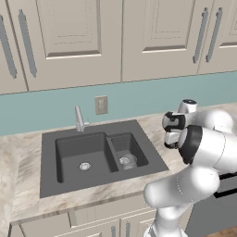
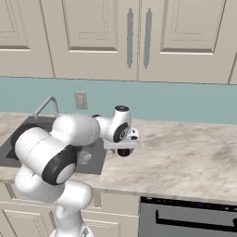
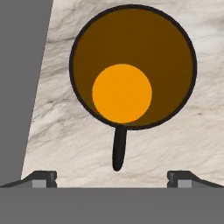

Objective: Move any existing items from the left basin to the right basin for drying. Then move the mug from the counter to the left basin of the sink for washing.

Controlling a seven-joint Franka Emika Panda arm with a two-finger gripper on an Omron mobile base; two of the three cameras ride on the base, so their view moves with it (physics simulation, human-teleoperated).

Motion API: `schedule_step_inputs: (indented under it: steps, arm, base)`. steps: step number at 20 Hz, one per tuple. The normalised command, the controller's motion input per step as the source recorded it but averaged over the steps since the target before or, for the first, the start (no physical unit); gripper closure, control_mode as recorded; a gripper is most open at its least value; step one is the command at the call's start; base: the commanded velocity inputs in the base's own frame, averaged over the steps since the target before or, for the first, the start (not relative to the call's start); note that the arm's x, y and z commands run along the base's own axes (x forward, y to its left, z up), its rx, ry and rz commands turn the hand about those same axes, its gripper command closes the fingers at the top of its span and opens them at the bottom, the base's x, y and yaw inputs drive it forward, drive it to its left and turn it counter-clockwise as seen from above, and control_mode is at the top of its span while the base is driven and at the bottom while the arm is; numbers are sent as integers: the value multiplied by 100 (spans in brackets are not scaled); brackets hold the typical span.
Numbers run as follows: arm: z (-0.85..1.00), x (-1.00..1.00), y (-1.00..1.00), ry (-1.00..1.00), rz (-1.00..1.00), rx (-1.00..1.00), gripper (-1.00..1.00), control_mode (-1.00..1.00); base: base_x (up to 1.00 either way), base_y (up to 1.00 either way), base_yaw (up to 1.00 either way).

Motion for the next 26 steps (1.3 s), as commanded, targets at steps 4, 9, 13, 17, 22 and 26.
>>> schedule_step_inputs:
  steps: [4,9,13,17,22,26]
  arm:
    - [0,19,1,0,0,0,-100,-100]
    - [-6,11,0,0,0,0,-100,-100]
    - [-9,7,0,0,0,0,-100,-100]
    - [-7,5,0,0,0,0,-100,-100]
    - [-8,0,0,0,0,0,-100,-100]
    - [-2,0,0,0,0,1,-100,-100]
  base:
    - [0,0,0]
    - [0,0,0]
    - [0,0,0]
    - [0,0,0]
    - [0,0,0]
    - [0,0,0]
